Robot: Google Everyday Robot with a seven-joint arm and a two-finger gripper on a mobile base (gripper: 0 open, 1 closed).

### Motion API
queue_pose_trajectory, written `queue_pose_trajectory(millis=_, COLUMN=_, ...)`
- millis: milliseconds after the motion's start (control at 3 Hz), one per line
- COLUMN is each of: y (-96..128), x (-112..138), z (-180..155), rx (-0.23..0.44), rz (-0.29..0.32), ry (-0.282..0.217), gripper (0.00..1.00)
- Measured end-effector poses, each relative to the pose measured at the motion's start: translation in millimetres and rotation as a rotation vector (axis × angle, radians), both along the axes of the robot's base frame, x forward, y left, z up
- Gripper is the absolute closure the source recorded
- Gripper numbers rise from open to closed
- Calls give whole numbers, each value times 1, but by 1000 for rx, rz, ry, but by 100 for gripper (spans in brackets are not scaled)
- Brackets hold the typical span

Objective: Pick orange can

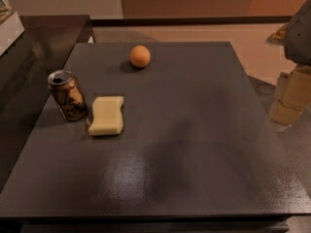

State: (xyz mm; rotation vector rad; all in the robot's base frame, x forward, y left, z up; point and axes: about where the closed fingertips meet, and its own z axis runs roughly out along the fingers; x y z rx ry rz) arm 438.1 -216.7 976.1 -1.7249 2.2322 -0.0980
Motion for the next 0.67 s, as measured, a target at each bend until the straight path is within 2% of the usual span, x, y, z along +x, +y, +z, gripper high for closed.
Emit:
queue_pose_trajectory(millis=333, y=0, x=0, z=0, rx=0, rz=0, ry=0, gripper=0)
queue_pose_trajectory(millis=667, y=15, x=6, z=-2, rx=70, rz=18, ry=6, gripper=0)
